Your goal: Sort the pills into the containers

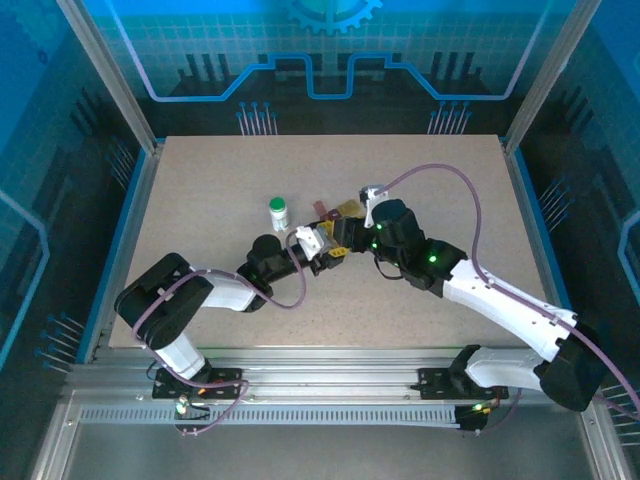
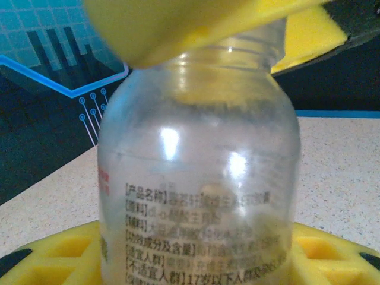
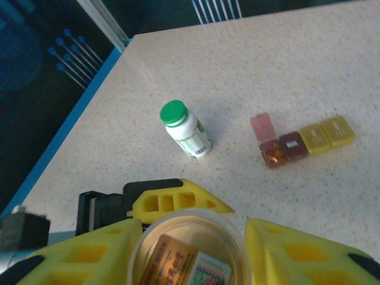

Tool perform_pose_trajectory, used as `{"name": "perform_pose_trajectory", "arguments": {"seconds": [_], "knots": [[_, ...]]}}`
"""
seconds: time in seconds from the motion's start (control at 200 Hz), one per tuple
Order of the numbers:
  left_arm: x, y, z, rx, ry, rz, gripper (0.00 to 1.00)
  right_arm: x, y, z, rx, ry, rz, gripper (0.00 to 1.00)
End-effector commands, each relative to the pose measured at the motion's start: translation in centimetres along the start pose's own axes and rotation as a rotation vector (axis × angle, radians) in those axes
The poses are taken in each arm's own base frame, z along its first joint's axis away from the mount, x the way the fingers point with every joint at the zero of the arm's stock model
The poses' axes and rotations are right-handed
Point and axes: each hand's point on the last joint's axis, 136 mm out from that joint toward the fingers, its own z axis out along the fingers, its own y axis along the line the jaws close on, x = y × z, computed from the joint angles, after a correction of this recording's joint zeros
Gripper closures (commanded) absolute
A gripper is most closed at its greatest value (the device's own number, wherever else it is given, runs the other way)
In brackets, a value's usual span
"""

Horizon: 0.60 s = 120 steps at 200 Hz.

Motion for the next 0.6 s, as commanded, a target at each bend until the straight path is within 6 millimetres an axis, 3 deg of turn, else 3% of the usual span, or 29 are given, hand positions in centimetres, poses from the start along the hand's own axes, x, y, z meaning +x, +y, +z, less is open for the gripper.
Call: {"name": "perform_pose_trajectory", "arguments": {"seconds": [0.0,0.325,0.595], "knots": [[-5.3,0.4,0.5,-0.042,-0.189,0.134,1.00,1.2,-4.0,0.0,0.189,-0.007,0.122,0.45],[-3.0,0.0,0.7,-0.033,-0.137,0.102,1.00,-0.8,-3.3,-1.3,0.170,-0.040,0.075,0.30],[-2.2,-0.6,1.0,-0.005,-0.123,0.082,1.00,-2.2,-3.4,-1.7,0.159,-0.026,0.034,0.24]]}}
